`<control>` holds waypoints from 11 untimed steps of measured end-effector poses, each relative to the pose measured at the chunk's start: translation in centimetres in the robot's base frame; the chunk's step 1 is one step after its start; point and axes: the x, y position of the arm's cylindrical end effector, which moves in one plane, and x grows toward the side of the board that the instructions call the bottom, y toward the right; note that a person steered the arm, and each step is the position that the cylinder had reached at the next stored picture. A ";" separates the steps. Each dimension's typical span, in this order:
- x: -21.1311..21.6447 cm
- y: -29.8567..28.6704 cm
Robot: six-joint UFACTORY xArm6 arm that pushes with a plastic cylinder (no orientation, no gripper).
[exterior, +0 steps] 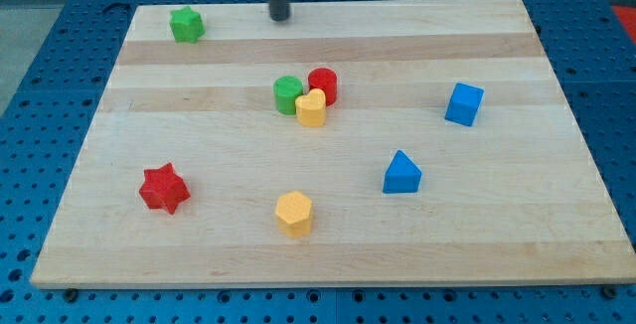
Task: Push the green star towards the top center
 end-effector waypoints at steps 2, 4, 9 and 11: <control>-1.5 -13.5; 3.1 -15.3; 1.5 -3.6; 1.5 3.4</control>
